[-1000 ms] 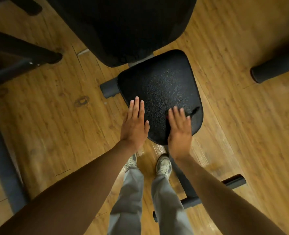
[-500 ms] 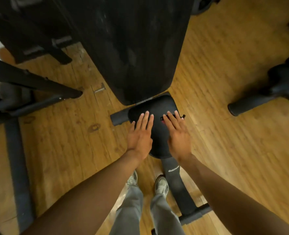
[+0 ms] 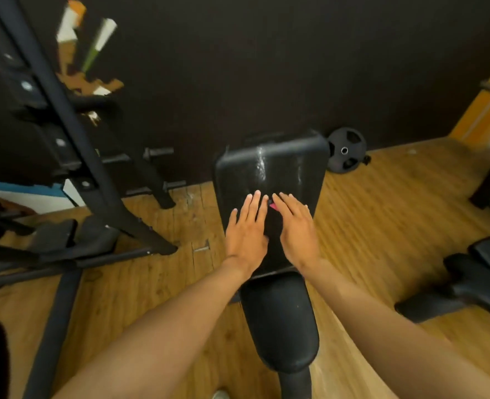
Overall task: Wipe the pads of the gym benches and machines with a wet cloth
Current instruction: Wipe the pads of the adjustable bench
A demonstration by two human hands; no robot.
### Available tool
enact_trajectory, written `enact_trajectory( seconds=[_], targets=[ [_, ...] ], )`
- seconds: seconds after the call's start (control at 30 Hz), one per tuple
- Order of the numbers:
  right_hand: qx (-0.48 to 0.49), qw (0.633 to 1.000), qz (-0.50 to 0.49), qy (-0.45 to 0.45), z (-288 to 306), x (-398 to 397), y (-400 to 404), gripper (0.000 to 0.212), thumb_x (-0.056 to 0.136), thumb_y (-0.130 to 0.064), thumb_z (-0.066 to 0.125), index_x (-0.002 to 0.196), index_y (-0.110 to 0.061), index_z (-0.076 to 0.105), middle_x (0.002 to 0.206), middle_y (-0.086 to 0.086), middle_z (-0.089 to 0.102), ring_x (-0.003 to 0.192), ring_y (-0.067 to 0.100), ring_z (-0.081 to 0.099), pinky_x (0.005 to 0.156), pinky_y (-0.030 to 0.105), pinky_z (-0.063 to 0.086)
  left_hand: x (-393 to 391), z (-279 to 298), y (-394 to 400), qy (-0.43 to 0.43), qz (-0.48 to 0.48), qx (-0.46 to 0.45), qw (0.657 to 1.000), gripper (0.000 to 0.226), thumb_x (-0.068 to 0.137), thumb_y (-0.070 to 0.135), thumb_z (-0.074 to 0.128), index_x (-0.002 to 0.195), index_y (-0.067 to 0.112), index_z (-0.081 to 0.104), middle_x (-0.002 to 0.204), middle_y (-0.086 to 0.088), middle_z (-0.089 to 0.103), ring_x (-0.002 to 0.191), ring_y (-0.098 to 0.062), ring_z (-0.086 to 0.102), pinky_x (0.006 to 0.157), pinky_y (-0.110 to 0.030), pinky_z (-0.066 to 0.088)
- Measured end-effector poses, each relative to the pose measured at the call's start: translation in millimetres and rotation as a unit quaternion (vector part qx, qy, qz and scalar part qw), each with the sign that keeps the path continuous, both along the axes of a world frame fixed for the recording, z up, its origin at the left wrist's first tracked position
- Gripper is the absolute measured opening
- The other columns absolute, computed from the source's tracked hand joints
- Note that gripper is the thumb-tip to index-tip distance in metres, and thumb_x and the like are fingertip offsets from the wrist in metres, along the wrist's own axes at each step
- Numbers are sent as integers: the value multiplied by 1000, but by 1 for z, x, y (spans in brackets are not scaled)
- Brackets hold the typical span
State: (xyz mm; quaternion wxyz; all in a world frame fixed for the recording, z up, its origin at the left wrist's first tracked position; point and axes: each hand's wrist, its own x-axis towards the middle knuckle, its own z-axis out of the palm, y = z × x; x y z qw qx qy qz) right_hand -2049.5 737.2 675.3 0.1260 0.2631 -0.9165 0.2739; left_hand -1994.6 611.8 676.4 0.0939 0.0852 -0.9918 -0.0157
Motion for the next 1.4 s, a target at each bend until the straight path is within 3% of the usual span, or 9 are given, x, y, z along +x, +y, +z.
enact_trajectory(
  seconds=[0.2,0.33,0.5,0.6,0.7,0.93,1.13,1.3,1.4],
  targets=[
    [-76,995,12,67,83,-46,-59,69,95,10,54,156,-17,38,160,3,41,153,18,27,127,47,21,-28,65,-54,118,41,43,991,95,93,20,62,165,18,1,173,0,-6,159,-18,-6,128,-45,18],
    [-8,993,40,106,94,-71,-101,65,93,7,60,151,-18,46,158,3,45,151,21,32,126,46,21,-44,63,-92,132,57,92,985,96,92,18,64,165,16,0,173,-1,-4,159,-17,-4,128,-43,20],
    [83,981,107,140,88,-96,-106,67,85,10,59,146,-18,54,149,0,56,144,19,44,124,45,27,-54,47,-117,150,-26,183,971,97,90,16,64,165,18,2,173,2,-1,159,-12,-5,129,-42,18],
    [63,992,1,111,90,-134,-62,62,83,14,56,136,-17,64,141,4,62,139,24,50,123,42,25,-60,39,-125,143,-62,203,967,98,93,22,63,165,21,-4,172,6,-9,157,-9,-13,129,-40,12],
    [2,991,-128,42,98,-153,-38,51,93,10,46,133,-16,66,141,6,62,142,25,45,125,41,19,-73,44,-132,143,-114,179,967,90,97,31,56,165,20,-1,173,5,-8,157,-10,-13,129,-38,6],
    [28,994,86,68,89,-97,-96,67,87,17,47,144,-15,57,152,-2,52,148,14,37,127,39,19,-84,47,-129,135,-132,191,963,89,97,30,58,165,18,3,173,5,-6,158,-12,-11,127,-36,-1],
    [-83,978,-184,49,85,-135,-53,46,99,0,40,135,-18,63,145,2,57,143,19,42,120,52,30,-85,46,-128,144,-129,188,963,88,95,29,59,165,15,9,173,0,4,159,-17,-4,129,-42,9],
    [-16,997,29,70,87,-101,-87,50,97,9,49,139,-14,62,146,0,57,144,14,43,124,38,23,-85,47,-123,136,-112,190,966,88,94,35,61,165,14,12,173,-2,8,159,-18,-2,128,-43,8],
    [19,995,-12,101,92,-133,-51,48,95,5,49,135,-16,65,142,1,60,140,16,48,120,42,33,-82,54,-123,116,-104,132,979,87,98,44,51,165,13,6,173,-4,2,159,-19,-5,129,-45,10]
  ],
)
